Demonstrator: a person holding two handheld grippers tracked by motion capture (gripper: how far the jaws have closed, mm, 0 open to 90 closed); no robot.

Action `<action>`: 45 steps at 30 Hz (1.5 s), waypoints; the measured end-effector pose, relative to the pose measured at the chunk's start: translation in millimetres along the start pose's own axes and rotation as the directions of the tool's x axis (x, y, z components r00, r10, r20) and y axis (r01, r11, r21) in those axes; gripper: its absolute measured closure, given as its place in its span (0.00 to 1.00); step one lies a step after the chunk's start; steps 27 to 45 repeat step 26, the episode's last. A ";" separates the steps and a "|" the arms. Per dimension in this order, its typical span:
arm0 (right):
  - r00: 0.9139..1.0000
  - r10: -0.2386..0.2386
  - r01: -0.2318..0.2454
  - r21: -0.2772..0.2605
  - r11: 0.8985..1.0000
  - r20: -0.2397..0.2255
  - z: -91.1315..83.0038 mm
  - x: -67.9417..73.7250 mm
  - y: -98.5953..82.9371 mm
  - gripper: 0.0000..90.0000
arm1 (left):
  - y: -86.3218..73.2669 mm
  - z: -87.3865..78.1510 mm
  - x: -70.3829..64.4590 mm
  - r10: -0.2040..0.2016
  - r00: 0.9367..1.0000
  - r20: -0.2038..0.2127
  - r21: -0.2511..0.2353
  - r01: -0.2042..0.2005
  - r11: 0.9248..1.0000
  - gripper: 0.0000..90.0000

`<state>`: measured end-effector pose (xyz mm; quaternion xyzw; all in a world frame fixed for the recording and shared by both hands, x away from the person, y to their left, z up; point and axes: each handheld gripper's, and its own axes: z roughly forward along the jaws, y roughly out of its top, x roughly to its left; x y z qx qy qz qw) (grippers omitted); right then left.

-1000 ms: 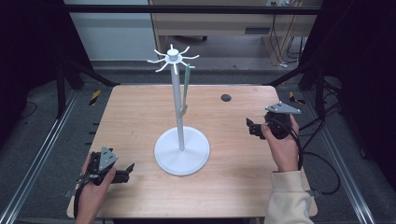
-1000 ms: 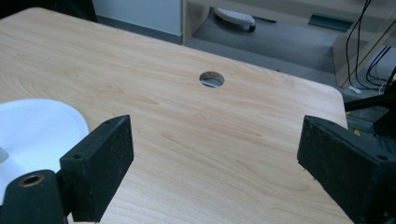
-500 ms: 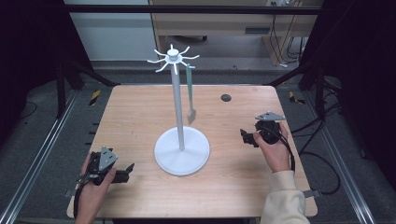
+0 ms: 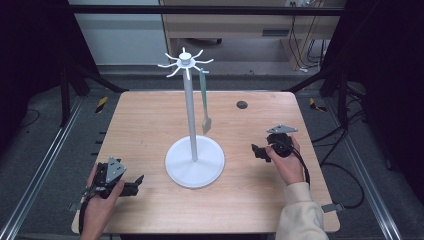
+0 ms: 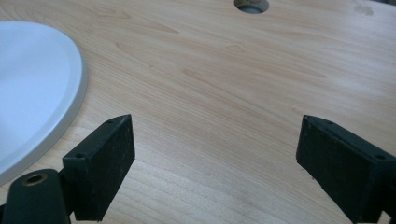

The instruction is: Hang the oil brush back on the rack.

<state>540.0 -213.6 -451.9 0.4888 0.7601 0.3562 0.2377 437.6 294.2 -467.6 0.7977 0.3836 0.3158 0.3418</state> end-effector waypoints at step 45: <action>0.999 -0.003 0.004 0.019 1.000 -0.049 22.8 12.0 -8.2 0.14 | 0.1 0.8 -0.4 0.007 1.000 -0.001 0.001 -0.007 1.000 0.03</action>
